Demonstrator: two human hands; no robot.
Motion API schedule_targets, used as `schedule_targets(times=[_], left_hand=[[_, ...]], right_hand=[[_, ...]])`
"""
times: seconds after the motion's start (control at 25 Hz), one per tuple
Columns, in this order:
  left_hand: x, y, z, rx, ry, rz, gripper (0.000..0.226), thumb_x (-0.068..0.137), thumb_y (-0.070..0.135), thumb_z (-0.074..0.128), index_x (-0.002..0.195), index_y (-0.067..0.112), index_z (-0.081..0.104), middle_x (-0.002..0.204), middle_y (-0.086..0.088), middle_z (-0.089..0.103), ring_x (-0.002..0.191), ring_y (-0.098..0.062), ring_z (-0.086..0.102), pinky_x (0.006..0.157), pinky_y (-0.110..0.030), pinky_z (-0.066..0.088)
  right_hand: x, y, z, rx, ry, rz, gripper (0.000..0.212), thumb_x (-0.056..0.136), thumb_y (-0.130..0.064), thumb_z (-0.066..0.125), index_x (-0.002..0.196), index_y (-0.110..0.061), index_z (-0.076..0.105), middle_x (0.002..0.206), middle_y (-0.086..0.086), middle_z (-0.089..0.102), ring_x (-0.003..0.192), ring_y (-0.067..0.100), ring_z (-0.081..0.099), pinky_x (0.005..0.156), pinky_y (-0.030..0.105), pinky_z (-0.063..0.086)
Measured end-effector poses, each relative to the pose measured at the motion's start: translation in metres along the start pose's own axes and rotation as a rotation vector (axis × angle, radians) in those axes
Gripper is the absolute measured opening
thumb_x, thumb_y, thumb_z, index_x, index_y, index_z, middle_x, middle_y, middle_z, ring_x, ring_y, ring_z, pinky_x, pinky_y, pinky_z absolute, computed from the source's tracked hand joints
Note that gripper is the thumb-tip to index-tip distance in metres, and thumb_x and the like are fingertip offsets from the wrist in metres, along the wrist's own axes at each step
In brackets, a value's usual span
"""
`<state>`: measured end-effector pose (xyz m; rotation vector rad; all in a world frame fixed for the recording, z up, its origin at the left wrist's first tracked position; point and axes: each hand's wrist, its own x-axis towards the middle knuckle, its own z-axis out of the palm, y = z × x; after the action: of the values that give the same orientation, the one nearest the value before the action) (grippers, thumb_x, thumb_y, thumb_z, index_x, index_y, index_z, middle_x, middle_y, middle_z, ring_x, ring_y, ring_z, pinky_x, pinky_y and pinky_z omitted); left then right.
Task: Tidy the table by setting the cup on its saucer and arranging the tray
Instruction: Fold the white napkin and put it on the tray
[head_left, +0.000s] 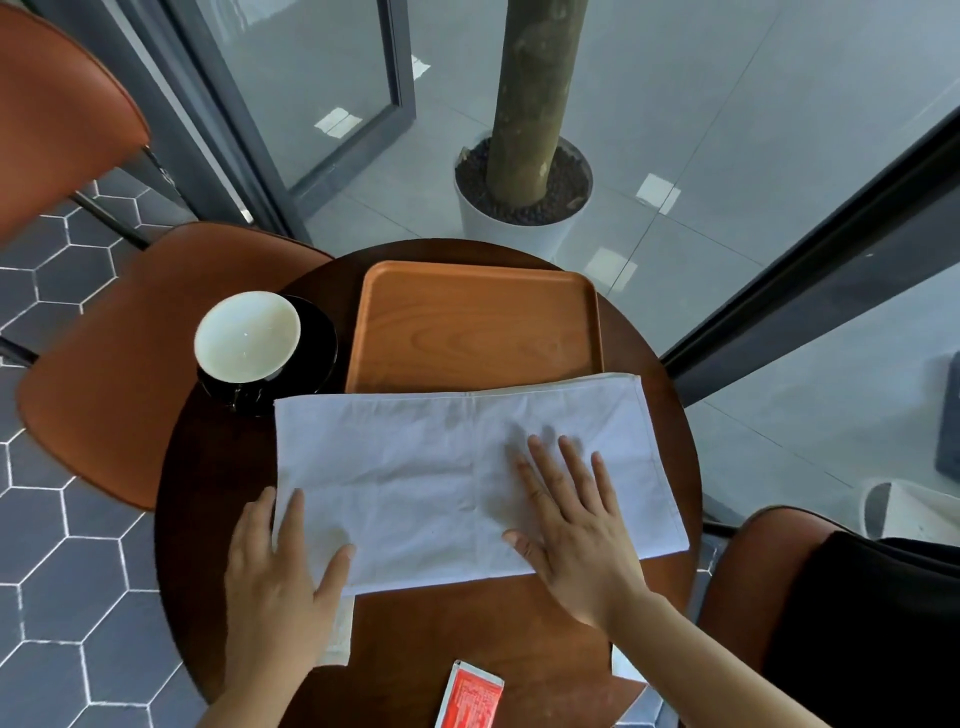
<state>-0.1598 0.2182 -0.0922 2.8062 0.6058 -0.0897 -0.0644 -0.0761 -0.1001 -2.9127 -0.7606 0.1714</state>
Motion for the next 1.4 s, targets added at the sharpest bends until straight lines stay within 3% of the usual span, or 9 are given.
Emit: schedule_targets(times=[0.08,0.2,0.36,0.52,0.88,1.04,1.16,1.28,1.4], left_hand=[[0.000,0.000,-0.007,0.004,0.076,-0.093,0.073,0.081,0.040,0.072,0.138,0.001,0.049,0.129,-0.027,0.052,0.115,-0.047,0.050,0.083,-0.062,0.048],[0.001,0.002,-0.020,-0.008,0.015,-0.167,0.066,0.078,0.037,0.081,0.125,-0.003,0.059,0.104,-0.029,0.059,0.092,-0.047,0.059,0.064,-0.049,0.048],[0.006,0.004,-0.025,-0.142,-0.041,-0.264,0.058,0.079,0.038,0.080,0.121,0.003,0.062,0.093,-0.018,0.062,0.076,-0.032,0.059,0.058,-0.034,0.035],[0.010,-0.003,-0.022,-0.262,-0.037,-0.372,0.056,0.079,0.036,0.081,0.121,0.006,0.059,0.089,-0.007,0.062,0.073,-0.022,0.056,0.054,-0.030,0.036],[0.004,-0.020,-0.022,-0.568,0.032,-0.512,0.017,0.084,0.023,0.078,0.086,0.022,0.061,0.084,0.005,0.064,0.078,-0.013,0.059,0.057,-0.030,0.042],[0.004,-0.025,-0.029,-0.653,0.078,-0.510,0.018,0.085,0.020,0.077,0.097,0.024,0.064,0.086,0.009,0.063,0.080,-0.009,0.060,0.060,-0.028,0.045],[-0.001,-0.021,-0.033,-0.882,0.068,-0.617,0.028,0.086,0.016,0.076,0.111,0.022,0.064,0.089,0.001,0.069,0.083,-0.019,0.068,0.064,-0.042,0.060],[-0.008,-0.018,-0.035,-0.996,-0.059,-0.708,0.028,0.085,0.013,0.077,0.110,0.022,0.068,0.089,-0.002,0.075,0.081,-0.020,0.073,0.055,-0.035,0.061],[-0.011,-0.013,-0.042,-0.995,-0.024,-0.718,0.024,0.086,0.009,0.075,0.107,0.020,0.071,0.090,-0.001,0.076,0.082,-0.021,0.073,0.052,-0.029,0.058]], right_hand=[[0.000,-0.008,-0.001,0.007,0.010,-0.060,0.071,0.102,-0.060,0.031,0.159,-0.024,0.011,0.168,-0.002,0.003,0.154,0.030,0.000,0.120,0.054,0.006],[0.002,-0.027,0.003,0.020,0.017,-0.109,0.068,0.103,-0.057,0.031,0.159,-0.023,0.014,0.168,-0.001,0.003,0.154,0.030,0.000,0.121,0.054,0.007],[0.007,-0.040,0.011,0.000,-0.032,-0.133,0.068,0.104,-0.057,0.028,0.159,-0.019,0.015,0.168,0.000,0.001,0.154,0.031,-0.002,0.121,0.057,0.011],[0.002,-0.031,0.013,0.010,-0.045,-0.141,0.071,0.103,-0.060,0.029,0.159,-0.020,0.011,0.168,-0.001,0.000,0.154,0.031,-0.002,0.121,0.056,0.009],[-0.015,0.007,0.004,0.061,0.025,-0.028,0.067,0.104,-0.055,0.021,0.159,-0.020,0.008,0.168,0.001,0.001,0.154,0.029,-0.002,0.121,0.050,0.004],[-0.019,0.053,-0.001,0.058,0.106,0.166,0.060,0.102,-0.044,0.032,0.151,-0.009,0.035,0.162,0.013,0.026,0.151,0.034,0.019,0.122,0.054,0.014],[-0.019,0.066,0.003,0.066,0.088,0.171,0.065,0.098,-0.031,0.050,0.155,-0.009,0.026,0.164,0.014,0.019,0.152,0.036,0.013,0.121,0.059,0.014],[-0.018,0.067,0.002,0.061,0.087,0.141,0.065,0.098,-0.041,0.036,0.154,-0.010,0.026,0.164,0.012,0.018,0.152,0.034,0.013,0.123,0.055,0.010],[-0.016,0.063,-0.003,0.067,0.123,0.134,0.064,0.099,-0.046,0.035,0.150,-0.008,0.036,0.162,0.012,0.026,0.151,0.033,0.019,0.123,0.054,0.013]])
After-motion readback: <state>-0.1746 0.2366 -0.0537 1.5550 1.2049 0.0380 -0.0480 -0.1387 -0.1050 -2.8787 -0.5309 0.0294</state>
